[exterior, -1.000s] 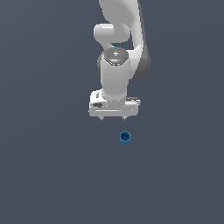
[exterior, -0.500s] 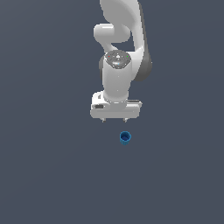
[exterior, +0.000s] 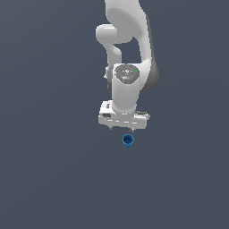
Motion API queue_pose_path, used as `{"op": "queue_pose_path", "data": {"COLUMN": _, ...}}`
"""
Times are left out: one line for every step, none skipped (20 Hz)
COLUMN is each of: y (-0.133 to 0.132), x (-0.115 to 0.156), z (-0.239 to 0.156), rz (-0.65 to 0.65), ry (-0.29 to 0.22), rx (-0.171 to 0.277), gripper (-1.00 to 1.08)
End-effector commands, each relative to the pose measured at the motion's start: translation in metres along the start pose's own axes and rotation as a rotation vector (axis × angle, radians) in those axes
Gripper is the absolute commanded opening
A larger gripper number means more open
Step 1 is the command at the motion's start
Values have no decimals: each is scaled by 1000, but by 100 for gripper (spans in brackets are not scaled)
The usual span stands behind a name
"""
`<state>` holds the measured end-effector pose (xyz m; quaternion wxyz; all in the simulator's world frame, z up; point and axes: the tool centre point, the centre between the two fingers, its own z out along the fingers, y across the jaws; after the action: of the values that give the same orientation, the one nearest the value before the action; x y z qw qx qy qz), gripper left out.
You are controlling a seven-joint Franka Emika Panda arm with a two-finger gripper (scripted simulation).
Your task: Pick up the object and move it to a goal position.
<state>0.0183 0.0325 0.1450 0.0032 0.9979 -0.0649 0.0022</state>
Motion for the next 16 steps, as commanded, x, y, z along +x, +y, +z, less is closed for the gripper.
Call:
{"op": "queue_pose_path", "data": {"y": -9, "x": 3, "z": 11, "rz": 52, "ry": -2, "rx": 2, "gripper": 100}}
{"op": "queue_pose_path", "data": {"y": -12, "x": 4, "z": 16, "rz": 73, "ry": -2, "rx": 3, "gripper": 100}}
{"op": "queue_pose_path", "data": {"y": -15, "x": 4, "z": 20, "rz": 93, "ry": -3, "rx": 4, "gripper": 100}}
{"op": "queue_pose_path", "data": {"y": -18, "x": 5, "z": 24, "rz": 112, "ry": -3, "rx": 4, "gripper": 100}}
{"op": "queue_pose_path", "data": {"y": -21, "x": 6, "z": 28, "rz": 129, "ry": -3, "rx": 4, "gripper": 100}}
{"op": "queue_pose_path", "data": {"y": -23, "x": 6, "z": 32, "rz": 145, "ry": -4, "rx": 5, "gripper": 100}}
{"op": "queue_pose_path", "data": {"y": -26, "x": 7, "z": 35, "rz": 160, "ry": -4, "rx": 5, "gripper": 100}}
{"op": "queue_pose_path", "data": {"y": -28, "x": 7, "z": 38, "rz": 174, "ry": -4, "rx": 5, "gripper": 100}}
{"op": "queue_pose_path", "data": {"y": -30, "x": 8, "z": 41, "rz": 186, "ry": -5, "rx": 5, "gripper": 100}}
{"op": "queue_pose_path", "data": {"y": -32, "x": 8, "z": 44, "rz": 197, "ry": -5, "rx": 5, "gripper": 100}}
{"op": "queue_pose_path", "data": {"y": -33, "x": 8, "z": 46, "rz": 208, "ry": -5, "rx": 5, "gripper": 100}}
{"op": "queue_pose_path", "data": {"y": -35, "x": 9, "z": 48, "rz": 217, "ry": -5, "rx": 5, "gripper": 100}}
{"op": "queue_pose_path", "data": {"y": -36, "x": 9, "z": 50, "rz": 224, "ry": -5, "rx": 6, "gripper": 100}}
{"op": "queue_pose_path", "data": {"y": -37, "x": 9, "z": 51, "rz": 231, "ry": -5, "rx": 6, "gripper": 100}}
{"op": "queue_pose_path", "data": {"y": -38, "x": 9, "z": 52, "rz": 236, "ry": -5, "rx": 6, "gripper": 100}}
{"op": "queue_pose_path", "data": {"y": -38, "x": 9, "z": 53, "rz": 240, "ry": -6, "rx": 6, "gripper": 100}}
